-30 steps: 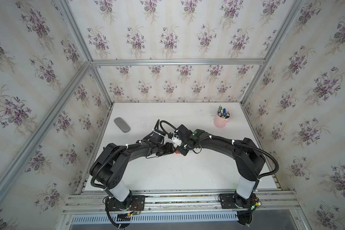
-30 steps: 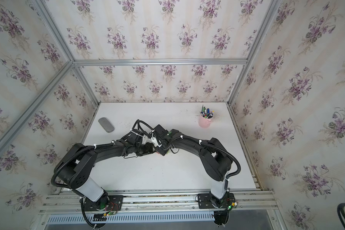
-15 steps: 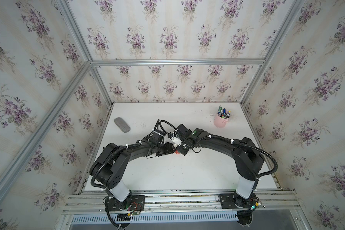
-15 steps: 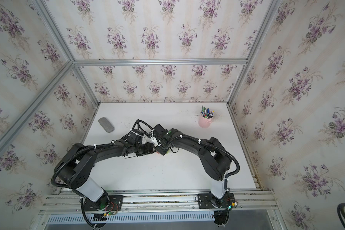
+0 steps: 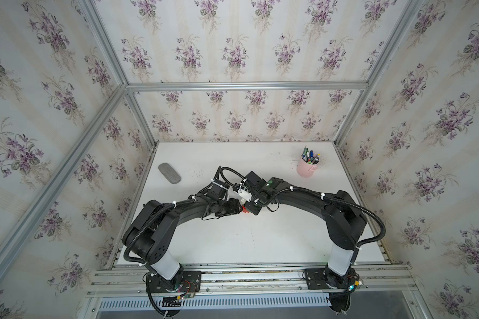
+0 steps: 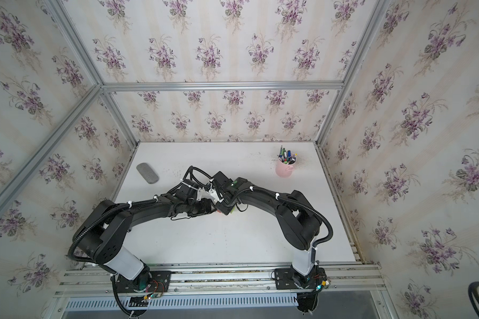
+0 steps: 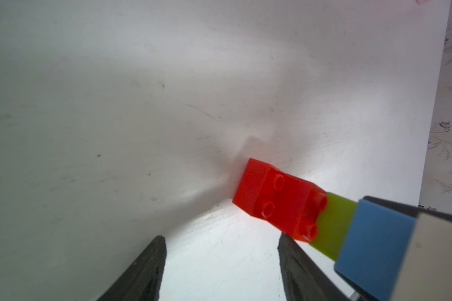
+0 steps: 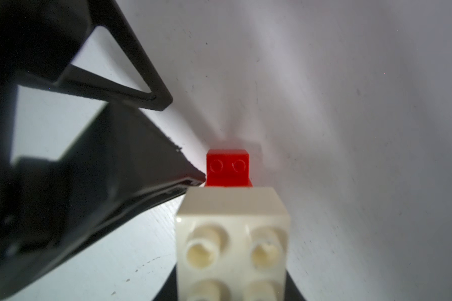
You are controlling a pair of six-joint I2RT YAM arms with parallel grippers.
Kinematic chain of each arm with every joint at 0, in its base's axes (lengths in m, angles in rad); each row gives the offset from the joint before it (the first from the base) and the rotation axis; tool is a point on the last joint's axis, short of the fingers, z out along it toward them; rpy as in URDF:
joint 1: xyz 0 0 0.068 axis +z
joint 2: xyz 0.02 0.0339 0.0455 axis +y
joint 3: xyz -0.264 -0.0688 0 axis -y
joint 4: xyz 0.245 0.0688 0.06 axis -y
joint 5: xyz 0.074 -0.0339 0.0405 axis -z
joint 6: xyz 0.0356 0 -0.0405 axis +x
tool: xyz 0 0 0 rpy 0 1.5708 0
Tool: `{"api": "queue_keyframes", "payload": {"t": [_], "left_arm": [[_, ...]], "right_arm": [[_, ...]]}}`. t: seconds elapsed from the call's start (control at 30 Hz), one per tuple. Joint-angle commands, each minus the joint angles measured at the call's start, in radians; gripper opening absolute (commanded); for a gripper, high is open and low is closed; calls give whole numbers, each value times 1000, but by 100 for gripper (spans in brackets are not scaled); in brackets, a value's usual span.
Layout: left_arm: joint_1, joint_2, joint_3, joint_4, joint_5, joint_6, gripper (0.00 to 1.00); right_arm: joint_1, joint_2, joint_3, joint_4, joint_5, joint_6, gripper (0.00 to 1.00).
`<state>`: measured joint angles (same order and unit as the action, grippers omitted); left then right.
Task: Assemble the letter y with lego
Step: Assemble the lego brick with the lego brick, then pick up the lego brick from the center of the board, then place the lego brick at the center of the board.
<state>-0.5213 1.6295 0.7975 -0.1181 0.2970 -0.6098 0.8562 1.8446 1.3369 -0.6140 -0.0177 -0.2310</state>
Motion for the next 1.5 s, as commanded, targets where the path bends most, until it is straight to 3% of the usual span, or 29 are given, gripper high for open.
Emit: {"api": "queue_keyframes", "payload": {"t": [0.0, 0.27, 0.6, 0.97, 1.2, 1.47], "left_arm": [[1, -15, -3, -47, -21, 7, 71], [19, -101, -16, -83, -42, -11, 72], [68, -205, -28, -163, -53, 0, 73], [89, -238, -28, -182, -47, 7, 73], [94, -234, -26, -186, -44, 12, 73], [96, -231, -28, -187, -41, 12, 73]], "right_arm": [[-3, -19, 0, 7, -11, 3, 20], [-19, -62, -24, 13, -42, 28, 20], [-65, -119, -124, 124, -312, 126, 21], [-86, -57, -194, 236, -539, 201, 23], [-106, -15, -210, 273, -595, 220, 27], [-129, 13, -216, 287, -612, 227, 37]]}}
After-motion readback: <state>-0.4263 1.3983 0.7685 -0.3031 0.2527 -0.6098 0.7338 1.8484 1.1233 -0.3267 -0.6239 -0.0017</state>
